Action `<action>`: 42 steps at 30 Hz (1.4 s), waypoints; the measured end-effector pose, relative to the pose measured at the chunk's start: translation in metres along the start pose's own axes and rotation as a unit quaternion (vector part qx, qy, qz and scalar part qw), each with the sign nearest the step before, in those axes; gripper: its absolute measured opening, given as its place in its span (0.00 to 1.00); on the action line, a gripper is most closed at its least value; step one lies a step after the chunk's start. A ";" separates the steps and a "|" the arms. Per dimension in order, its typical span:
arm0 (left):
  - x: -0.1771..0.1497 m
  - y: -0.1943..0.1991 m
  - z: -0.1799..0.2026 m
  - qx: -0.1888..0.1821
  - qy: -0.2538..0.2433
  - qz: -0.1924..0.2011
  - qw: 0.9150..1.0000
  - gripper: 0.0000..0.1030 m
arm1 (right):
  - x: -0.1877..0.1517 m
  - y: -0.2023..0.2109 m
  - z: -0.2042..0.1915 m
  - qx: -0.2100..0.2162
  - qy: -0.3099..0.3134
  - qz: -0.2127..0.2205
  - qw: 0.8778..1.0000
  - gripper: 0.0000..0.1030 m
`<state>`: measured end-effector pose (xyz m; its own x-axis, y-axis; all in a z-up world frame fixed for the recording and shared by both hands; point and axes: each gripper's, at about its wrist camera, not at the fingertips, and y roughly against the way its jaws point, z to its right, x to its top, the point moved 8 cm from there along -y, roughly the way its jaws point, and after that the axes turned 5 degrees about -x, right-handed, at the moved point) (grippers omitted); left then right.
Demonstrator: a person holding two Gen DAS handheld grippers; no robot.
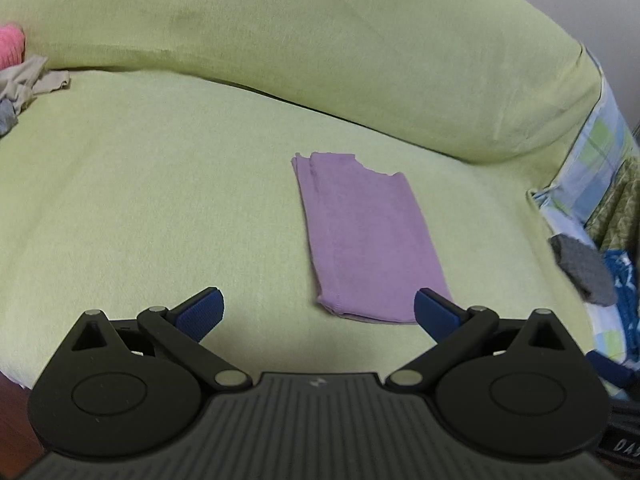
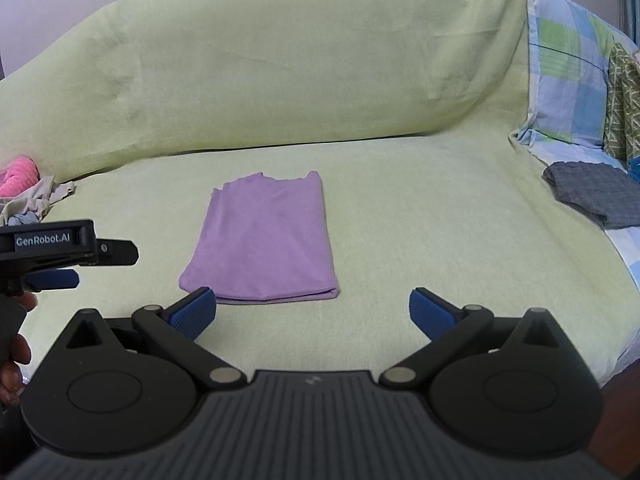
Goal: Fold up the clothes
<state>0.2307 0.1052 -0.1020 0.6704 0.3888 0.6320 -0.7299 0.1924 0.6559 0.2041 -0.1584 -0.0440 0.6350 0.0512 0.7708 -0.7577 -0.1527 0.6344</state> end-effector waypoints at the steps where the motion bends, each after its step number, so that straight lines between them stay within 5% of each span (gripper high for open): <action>1: 0.000 0.002 -0.001 -0.002 0.004 0.003 1.000 0.99 | 0.000 0.001 -0.001 0.000 0.001 0.000 1.000 0.99; 4: -0.001 0.001 -0.006 0.026 0.003 -0.004 1.000 0.99 | -0.001 0.004 -0.002 0.002 0.002 0.001 1.000 0.99; 18: -0.021 0.000 0.000 0.025 -0.049 -0.029 0.998 1.00 | -0.005 0.006 -0.020 0.014 0.023 -0.007 1.000 0.99; 32: -0.025 -0.002 -0.002 0.004 -0.018 -0.058 0.998 1.00 | -0.004 0.007 -0.026 0.014 0.036 -0.006 0.999 0.99; 36: -0.021 0.000 -0.007 0.028 -0.044 -0.033 0.998 1.00 | -0.004 0.005 -0.027 0.016 0.041 -0.010 0.999 0.99; 42: -0.027 -0.004 -0.004 0.033 -0.095 -0.045 0.994 1.00 | -0.002 0.001 -0.028 0.013 0.049 -0.016 0.999 0.99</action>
<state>0.2146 0.0972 -0.1232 0.7502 0.1945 0.6320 -0.6598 0.1561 0.7351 0.1974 -0.1312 -0.0434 0.6404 0.1517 0.7529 -0.7324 -0.1745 0.6582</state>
